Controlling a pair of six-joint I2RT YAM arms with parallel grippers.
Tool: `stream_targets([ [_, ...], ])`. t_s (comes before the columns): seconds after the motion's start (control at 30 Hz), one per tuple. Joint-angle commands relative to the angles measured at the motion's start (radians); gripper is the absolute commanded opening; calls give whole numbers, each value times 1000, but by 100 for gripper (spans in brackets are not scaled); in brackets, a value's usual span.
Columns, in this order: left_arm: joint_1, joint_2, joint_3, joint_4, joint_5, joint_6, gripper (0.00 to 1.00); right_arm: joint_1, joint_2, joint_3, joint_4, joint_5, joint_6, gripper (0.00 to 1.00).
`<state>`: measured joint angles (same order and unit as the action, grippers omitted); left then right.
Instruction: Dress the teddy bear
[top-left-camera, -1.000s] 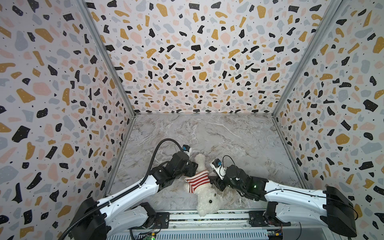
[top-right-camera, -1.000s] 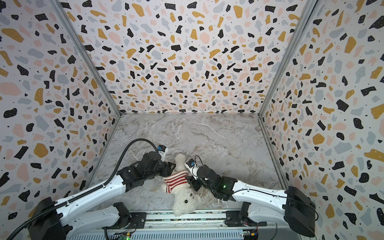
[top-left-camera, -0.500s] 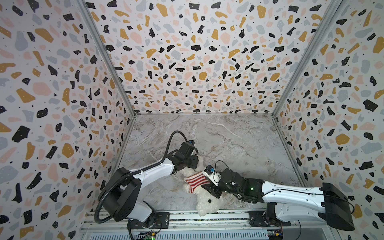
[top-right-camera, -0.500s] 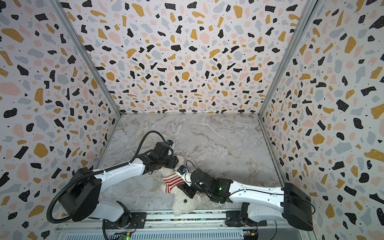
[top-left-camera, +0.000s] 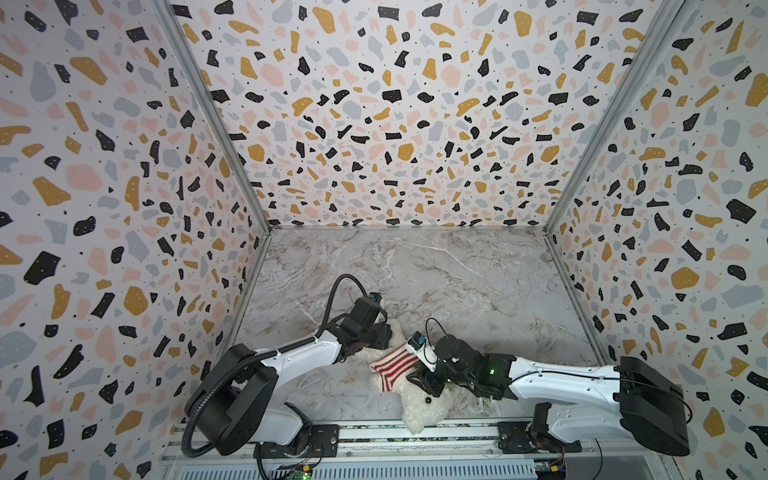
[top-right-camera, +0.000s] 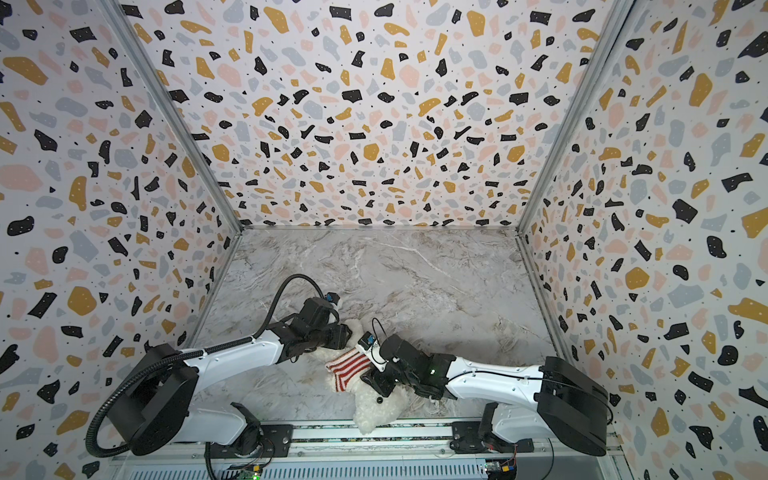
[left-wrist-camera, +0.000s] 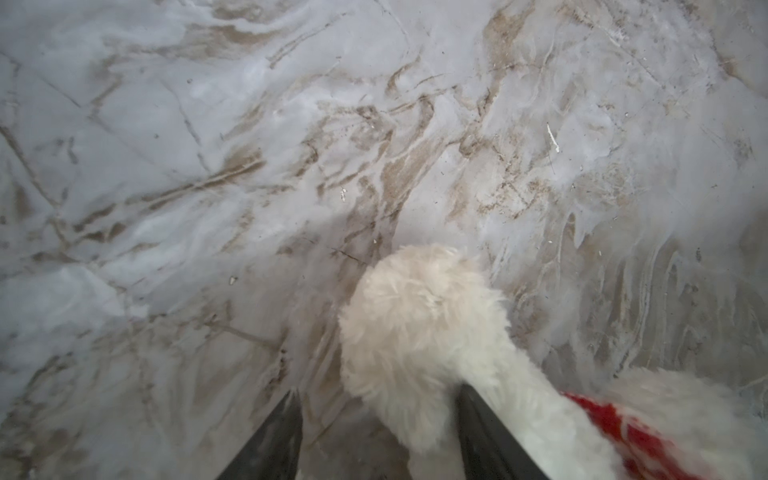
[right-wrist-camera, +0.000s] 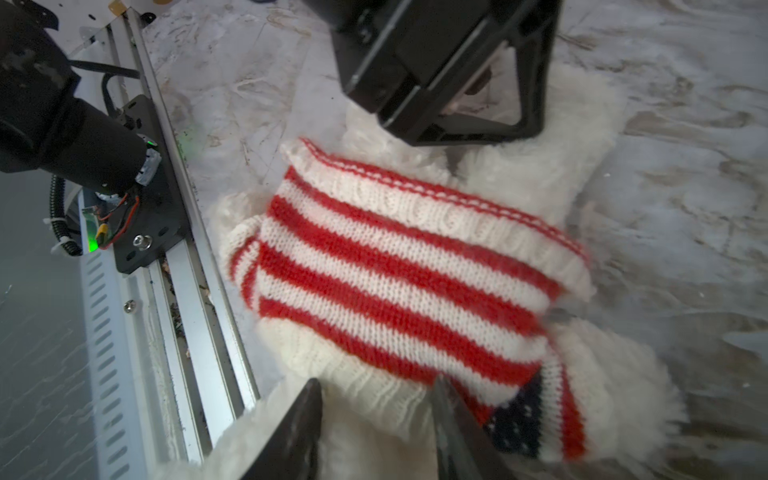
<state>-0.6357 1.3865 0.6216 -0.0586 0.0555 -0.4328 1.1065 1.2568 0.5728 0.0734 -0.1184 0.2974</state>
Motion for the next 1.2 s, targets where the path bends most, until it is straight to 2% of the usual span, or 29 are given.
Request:
stream_targets([
  [0.0,1,-17,-44,26,42,-35,61,-59,-13,-20,-34,-7,-11,44],
  [0.27,1,-63,-105,45,66,-55,61,-187,14,-20,-31,-3,-56,43],
  [0.47,-1,-109,-158,54,90,-91,59,-197,13,13,-50,13,-73,43],
  [0.7,-20,-214,-217,31,99,-143,52,-190,-86,49,-151,70,-72,43],
  [0.9,-42,-309,-241,14,101,-193,49,-72,-164,99,-263,133,-28,43],
  [1.17,-98,-361,-266,-7,82,-223,47,145,-194,41,-271,112,129,41],
])
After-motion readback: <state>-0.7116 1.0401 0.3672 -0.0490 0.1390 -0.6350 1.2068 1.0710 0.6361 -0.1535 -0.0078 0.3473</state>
